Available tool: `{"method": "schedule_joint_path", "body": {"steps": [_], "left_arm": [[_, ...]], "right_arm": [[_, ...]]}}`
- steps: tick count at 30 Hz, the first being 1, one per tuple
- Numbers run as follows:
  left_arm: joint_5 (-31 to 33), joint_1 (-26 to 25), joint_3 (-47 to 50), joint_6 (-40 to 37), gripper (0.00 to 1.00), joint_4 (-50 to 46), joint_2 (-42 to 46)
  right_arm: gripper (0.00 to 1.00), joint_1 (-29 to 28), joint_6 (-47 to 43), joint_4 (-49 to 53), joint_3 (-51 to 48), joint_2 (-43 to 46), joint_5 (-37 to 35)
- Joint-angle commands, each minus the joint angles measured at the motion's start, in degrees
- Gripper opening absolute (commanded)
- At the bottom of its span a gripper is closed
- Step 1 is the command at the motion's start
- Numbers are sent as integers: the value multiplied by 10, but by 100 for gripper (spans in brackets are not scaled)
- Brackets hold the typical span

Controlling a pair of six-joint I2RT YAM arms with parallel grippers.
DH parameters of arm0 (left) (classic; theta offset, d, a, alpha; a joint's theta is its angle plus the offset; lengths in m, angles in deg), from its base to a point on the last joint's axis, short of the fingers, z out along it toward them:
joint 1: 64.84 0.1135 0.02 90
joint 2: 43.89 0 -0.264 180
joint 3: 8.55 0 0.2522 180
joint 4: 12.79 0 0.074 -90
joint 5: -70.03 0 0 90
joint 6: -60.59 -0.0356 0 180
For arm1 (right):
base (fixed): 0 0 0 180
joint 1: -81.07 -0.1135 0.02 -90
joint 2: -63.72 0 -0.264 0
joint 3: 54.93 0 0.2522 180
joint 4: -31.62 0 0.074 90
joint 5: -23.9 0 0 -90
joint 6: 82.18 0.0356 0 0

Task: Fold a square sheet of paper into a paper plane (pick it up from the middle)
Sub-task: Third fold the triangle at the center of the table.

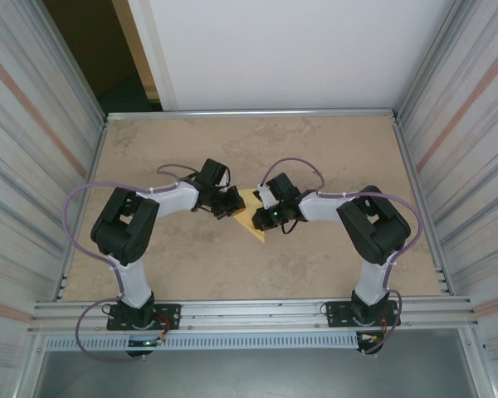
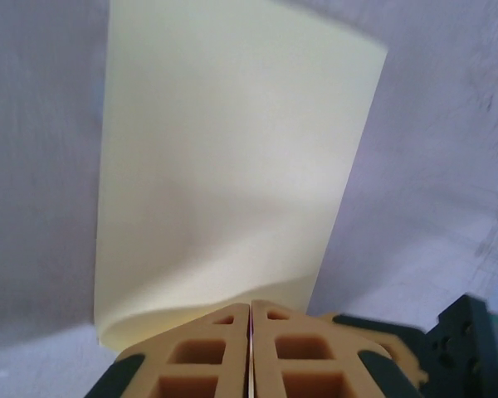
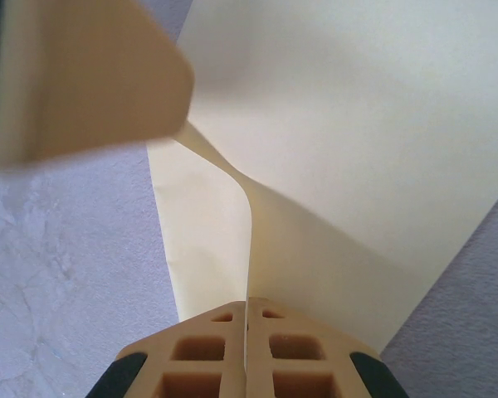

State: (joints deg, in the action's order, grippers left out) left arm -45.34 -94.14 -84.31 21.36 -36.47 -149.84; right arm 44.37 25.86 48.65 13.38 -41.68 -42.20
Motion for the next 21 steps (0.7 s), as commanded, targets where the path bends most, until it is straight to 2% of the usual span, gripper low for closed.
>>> {"method": "schedule_joint_path", "body": {"steps": [1,9,21], "left_arm": [[20,12,-41,-37,11,-36,-32],[24,15,-94,-52,11,-66,-95],[23,16,-100,-69,9,-95,-117]], "right_arm": [[3,3,14,30,6,-3,-12],[3,4,16,29,6,1,-13],[3,5,16,30,3,19,-17]]}}
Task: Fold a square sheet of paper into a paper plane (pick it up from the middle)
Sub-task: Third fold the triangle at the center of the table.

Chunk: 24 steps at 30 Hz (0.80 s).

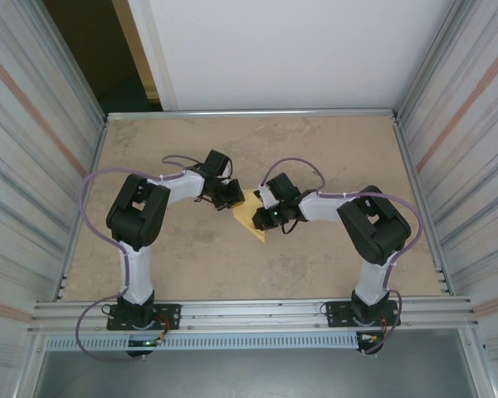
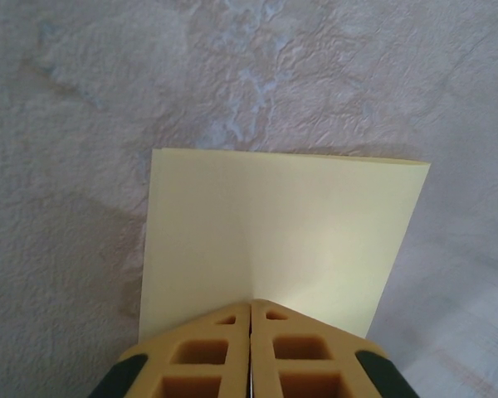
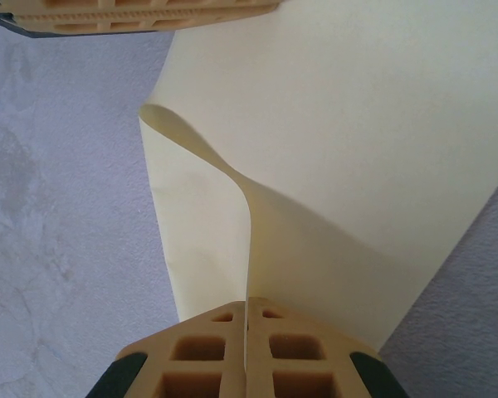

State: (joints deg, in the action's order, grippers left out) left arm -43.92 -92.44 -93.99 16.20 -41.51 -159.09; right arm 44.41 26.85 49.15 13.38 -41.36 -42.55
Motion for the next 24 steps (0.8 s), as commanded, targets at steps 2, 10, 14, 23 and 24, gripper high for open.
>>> {"method": "schedule_joint_path", "body": {"steps": [2,10,14,23,24], "left_arm": [[11,-2,-5,-18,9,-49,-27],[14,-1,-9,-24,9,-55,-31],[9,-2,-11,-26,9,-54,-30],[4,-1,-12,-28,9,-54,-32],[3,-1,-12,-28,9,-53,-32]], "right_arm": [[3,5,6,25,1,18,-13],[3,5,4,24,-3,27,-12],[3,5,3,27,2,15,-12],[3,5,0,28,12,-3,-11],[3,5,0,28,11,-4,-11]]}}
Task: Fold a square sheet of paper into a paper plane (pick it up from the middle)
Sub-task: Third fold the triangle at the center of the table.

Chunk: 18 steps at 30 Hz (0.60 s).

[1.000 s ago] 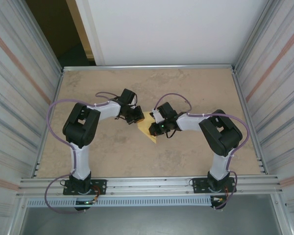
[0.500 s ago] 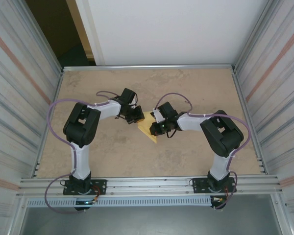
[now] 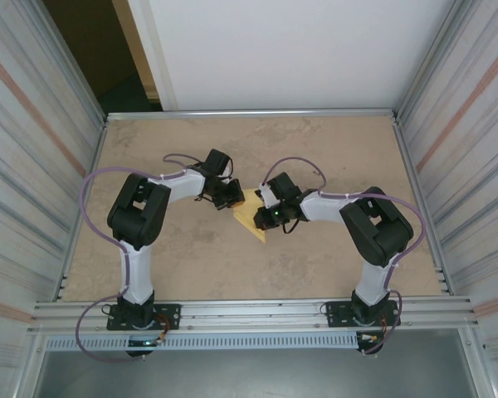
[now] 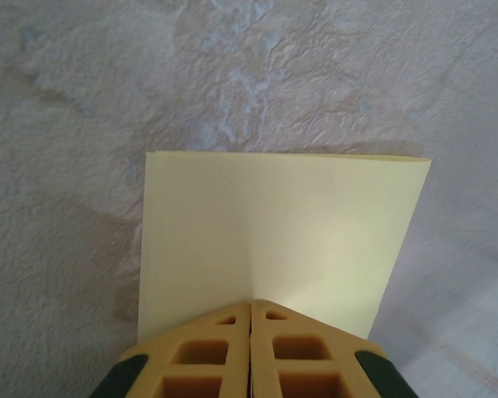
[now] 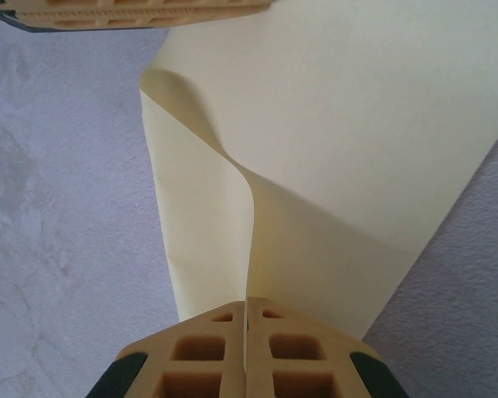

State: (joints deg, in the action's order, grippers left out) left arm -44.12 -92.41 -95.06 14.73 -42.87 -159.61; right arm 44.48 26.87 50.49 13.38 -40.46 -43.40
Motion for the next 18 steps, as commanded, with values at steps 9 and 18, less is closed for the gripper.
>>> {"method": "schedule_joint_path", "body": {"steps": [9,18], "left_arm": [[4,-3,-1,-13,9,-40,-29],[4,-3,-1,-14,9,-40,-29]], "right_arm": [[3,5,-1,18,18,-16,-4],[3,5,-9,20,23,-9,-2]]}}
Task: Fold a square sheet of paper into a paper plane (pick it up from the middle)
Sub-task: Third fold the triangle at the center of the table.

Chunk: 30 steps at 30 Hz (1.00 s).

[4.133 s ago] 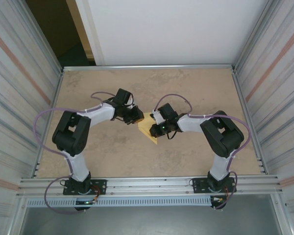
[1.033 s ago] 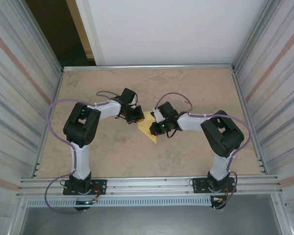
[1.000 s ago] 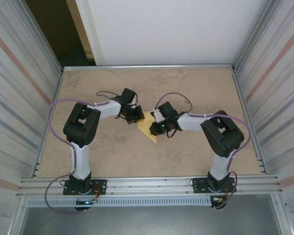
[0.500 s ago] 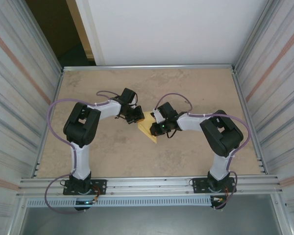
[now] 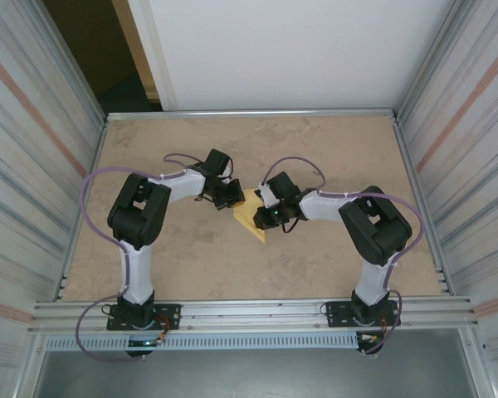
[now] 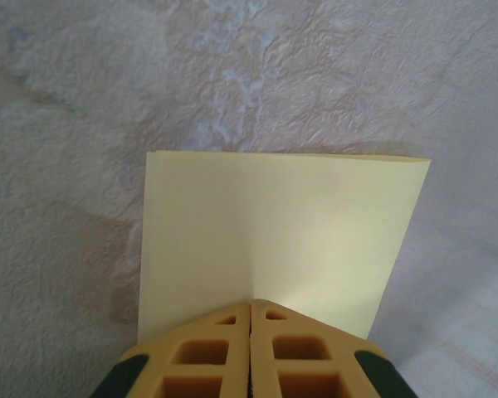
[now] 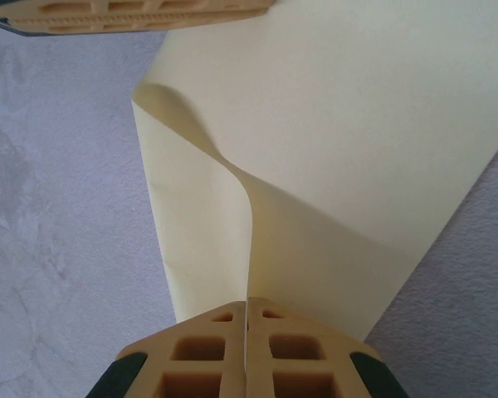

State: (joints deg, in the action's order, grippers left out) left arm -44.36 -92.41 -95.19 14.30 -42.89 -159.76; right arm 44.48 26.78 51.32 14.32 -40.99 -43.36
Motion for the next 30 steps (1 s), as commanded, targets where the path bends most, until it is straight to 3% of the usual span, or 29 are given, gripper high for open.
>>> {"method": "schedule_joint_path", "body": {"steps": [1,20,30], "left_arm": [[6,-3,0,-10,9,-40,-27],[3,-2,-8,-13,9,-46,-20],[-6,-6,1,6,13,-5,84]], "right_arm": [[3,5,-8,12,14,-5,-2],[2,5,-7,20,16,-25,-10],[2,5,-4,27,14,-24,-12]]}}
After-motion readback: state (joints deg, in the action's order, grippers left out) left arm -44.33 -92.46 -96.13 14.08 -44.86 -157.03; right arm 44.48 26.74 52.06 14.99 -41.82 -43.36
